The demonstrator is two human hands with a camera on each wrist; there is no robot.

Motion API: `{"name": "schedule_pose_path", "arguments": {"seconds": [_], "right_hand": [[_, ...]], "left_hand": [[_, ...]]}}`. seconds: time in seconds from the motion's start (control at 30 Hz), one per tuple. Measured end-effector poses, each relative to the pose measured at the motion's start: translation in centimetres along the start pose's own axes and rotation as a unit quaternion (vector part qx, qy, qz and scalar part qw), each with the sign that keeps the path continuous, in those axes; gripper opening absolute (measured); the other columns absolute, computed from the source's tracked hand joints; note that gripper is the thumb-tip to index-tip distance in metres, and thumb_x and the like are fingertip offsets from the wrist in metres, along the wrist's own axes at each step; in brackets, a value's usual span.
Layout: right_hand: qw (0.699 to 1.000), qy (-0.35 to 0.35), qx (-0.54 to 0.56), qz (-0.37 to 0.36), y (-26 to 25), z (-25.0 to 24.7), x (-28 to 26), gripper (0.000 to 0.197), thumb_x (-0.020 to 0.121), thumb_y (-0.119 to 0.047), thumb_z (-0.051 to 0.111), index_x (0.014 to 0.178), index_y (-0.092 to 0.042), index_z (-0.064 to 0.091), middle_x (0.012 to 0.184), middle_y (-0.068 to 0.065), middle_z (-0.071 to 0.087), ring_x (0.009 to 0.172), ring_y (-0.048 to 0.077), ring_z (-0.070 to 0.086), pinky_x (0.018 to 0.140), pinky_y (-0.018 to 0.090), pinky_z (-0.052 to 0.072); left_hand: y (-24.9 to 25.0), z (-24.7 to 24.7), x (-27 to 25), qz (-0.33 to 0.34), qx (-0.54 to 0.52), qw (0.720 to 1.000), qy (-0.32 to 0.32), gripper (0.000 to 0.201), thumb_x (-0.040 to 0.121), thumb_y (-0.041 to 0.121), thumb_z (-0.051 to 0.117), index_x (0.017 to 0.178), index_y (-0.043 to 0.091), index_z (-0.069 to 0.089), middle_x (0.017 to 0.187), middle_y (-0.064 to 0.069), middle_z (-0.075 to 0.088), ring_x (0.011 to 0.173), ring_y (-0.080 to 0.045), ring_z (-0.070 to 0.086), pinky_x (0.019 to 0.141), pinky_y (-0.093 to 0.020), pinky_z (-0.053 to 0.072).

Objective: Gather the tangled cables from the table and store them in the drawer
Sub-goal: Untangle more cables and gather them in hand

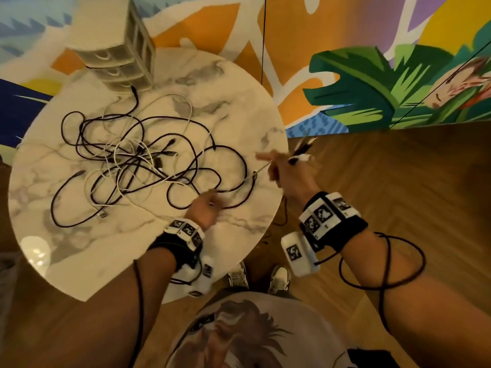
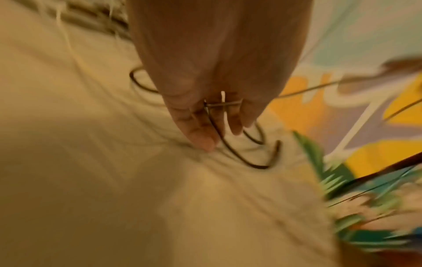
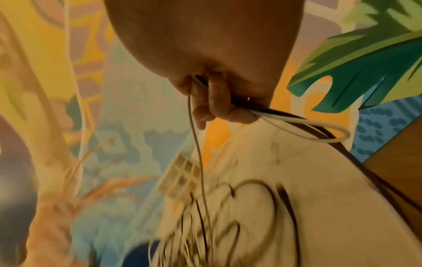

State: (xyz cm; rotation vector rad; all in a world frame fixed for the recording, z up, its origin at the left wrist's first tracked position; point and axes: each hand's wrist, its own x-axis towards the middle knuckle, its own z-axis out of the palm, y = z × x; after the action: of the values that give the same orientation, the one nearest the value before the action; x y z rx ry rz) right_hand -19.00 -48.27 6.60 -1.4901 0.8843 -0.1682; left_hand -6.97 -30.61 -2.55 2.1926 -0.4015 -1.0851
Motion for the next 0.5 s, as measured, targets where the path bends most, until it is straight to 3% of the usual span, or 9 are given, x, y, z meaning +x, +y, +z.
{"name": "schedule_pose_path", "arguments": {"seconds": [0.07,0.17,0.23,0.3,0.37,0.43,0.5], "right_hand": [[0.993,0.079,0.088,-0.027,-1.8,-2.6,0.6,0.041,0.102,-0.031,0.034,0.095,-0.020,0.073,0.058,-0.003,0.045,0.046,0.007,0.035,0.050,0.024,0.030],[0.951,0.166,0.247,-0.087,-3.5,-6.3,1.4,0.045,0.103,-0.033,0.032,0.100,-0.010,0.071,0.057,-0.003,0.041,0.047,0.009,0.031,0.046,0.022,0.024],[0.941,0.166,0.292,-0.047,-1.7,-5.8,1.8,0.055,0.102,-0.043,0.030,0.096,-0.007,0.071,0.055,0.000,0.043,0.045,0.011,0.031,0.044,0.024,0.021],[0.977,0.127,0.166,0.041,2.2,-3.6,1.1,0.062,0.100,-0.049,0.029,0.076,-0.009,0.068,0.048,-0.001,0.045,0.039,0.011,0.034,0.041,0.021,0.025],[0.997,0.028,0.001,0.076,5.7,-2.0,-0.3,0.059,0.101,-0.046,0.029,0.075,-0.011,0.069,0.047,0.000,0.044,0.040,0.010,0.037,0.046,0.024,0.032],[0.990,-0.070,-0.092,0.079,7.0,-0.9,-1.5,0.062,0.099,-0.050,0.028,0.085,-0.009,0.072,0.050,0.000,0.044,0.043,0.008,0.039,0.053,0.024,0.033],[0.985,-0.128,-0.091,0.076,6.2,0.9,-2.2,0.063,0.098,-0.053,0.027,0.084,-0.011,0.073,0.052,0.002,0.048,0.046,0.009,0.043,0.058,0.025,0.035]], "left_hand": [[-1.2,-2.9,1.3,-0.012,0.087,0.995,0.051,0.004,0.092,0.015,0.054,0.090,0.017,0.056,0.082,-0.007,0.059,0.079,-0.031,0.061,0.073,-0.039,0.052],[-0.6,-6.2,2.1,0.012,0.044,0.991,0.128,0.007,0.092,0.016,0.053,0.087,0.014,0.058,0.080,-0.010,0.058,0.070,-0.028,0.058,0.071,-0.043,0.051],[-1.0,-6.9,3.0,0.003,0.088,0.986,0.143,0.020,0.094,0.021,0.049,0.085,0.008,0.061,0.082,-0.013,0.062,0.074,-0.030,0.060,0.072,-0.039,0.050],[-2.0,-6.5,3.8,-0.029,0.183,0.980,0.076,0.042,0.097,0.038,0.038,0.094,0.007,0.067,0.098,-0.017,0.067,0.093,-0.035,0.062,0.083,-0.037,0.048],[-1.8,-6.2,3.8,-0.038,0.252,0.966,0.050,0.055,0.096,0.047,0.029,0.098,0.009,0.068,0.106,-0.018,0.066,0.101,-0.035,0.060,0.089,-0.039,0.046],[0.5,-6.1,2.7,0.002,0.279,0.955,0.103,0.060,0.094,0.050,0.025,0.090,0.009,0.068,0.099,-0.017,0.068,0.093,-0.035,0.061,0.086,-0.042,0.048],[3.4,-5.1,0.5,0.083,0.322,0.930,0.155,0.055,0.097,0.044,0.025,0.088,0.008,0.065,0.095,-0.016,0.067,0.091,-0.035,0.061,0.081,-0.042,0.048]]}}
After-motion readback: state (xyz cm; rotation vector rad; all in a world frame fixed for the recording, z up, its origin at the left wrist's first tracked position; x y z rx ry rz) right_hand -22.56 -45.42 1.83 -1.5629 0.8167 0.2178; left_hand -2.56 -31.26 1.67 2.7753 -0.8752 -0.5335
